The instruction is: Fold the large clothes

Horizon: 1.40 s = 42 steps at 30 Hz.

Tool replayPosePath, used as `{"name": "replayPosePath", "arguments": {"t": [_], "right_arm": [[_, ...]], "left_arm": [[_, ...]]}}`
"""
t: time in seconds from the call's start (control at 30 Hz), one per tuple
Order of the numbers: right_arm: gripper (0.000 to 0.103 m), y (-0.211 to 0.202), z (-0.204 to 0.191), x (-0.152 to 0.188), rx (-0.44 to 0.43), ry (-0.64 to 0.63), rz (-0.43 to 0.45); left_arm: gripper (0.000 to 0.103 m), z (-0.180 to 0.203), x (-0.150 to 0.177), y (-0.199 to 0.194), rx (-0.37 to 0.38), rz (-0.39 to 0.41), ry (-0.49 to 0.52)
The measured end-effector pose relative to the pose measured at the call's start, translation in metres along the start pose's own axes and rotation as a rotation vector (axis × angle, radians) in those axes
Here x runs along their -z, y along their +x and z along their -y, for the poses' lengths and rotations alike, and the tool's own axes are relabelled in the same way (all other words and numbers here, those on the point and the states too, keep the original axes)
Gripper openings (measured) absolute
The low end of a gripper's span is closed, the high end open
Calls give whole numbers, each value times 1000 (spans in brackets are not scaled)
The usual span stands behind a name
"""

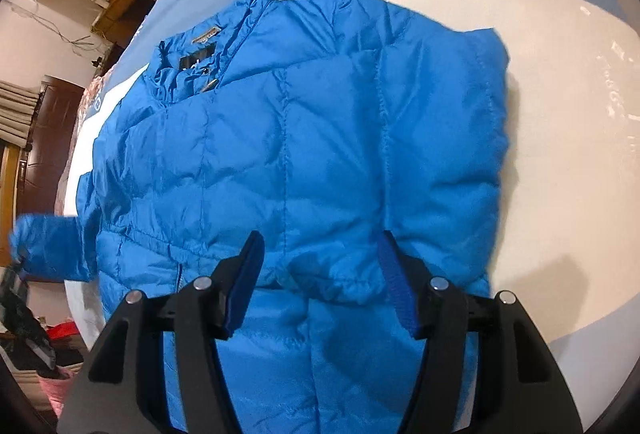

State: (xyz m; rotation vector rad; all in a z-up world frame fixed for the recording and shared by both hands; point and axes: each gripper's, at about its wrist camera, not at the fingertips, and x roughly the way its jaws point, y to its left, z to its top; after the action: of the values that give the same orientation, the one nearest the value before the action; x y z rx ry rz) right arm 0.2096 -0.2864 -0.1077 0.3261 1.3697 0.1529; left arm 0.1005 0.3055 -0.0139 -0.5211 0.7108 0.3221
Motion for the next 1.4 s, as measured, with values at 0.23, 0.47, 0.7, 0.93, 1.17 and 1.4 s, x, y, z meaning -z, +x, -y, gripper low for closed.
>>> {"name": "replayPosePath", "arguments": {"t": [0.23, 0.47, 0.7, 0.93, 1.17, 1.4], "right_arm": [[59, -10, 12, 8, 0, 6, 20], [59, -14, 20, 9, -5, 4, 29], [59, -8, 25, 11, -8, 10, 18], [59, -7, 16, 9, -13, -3, 18], [62, 1, -37, -2, -167, -86, -31], [64, 41, -94, -10, -263, -152, -142]], "left_arm": [[19, 140, 25, 14, 185, -35, 237], [19, 238, 74, 59, 275, -165, 394], [26, 275, 135, 106, 363, -368, 496], [51, 270, 154, 94, 519, -464, 532], [49, 222, 116, 105, 225, -401, 493], [49, 196, 124, 134, 191, -465, 456]]}}
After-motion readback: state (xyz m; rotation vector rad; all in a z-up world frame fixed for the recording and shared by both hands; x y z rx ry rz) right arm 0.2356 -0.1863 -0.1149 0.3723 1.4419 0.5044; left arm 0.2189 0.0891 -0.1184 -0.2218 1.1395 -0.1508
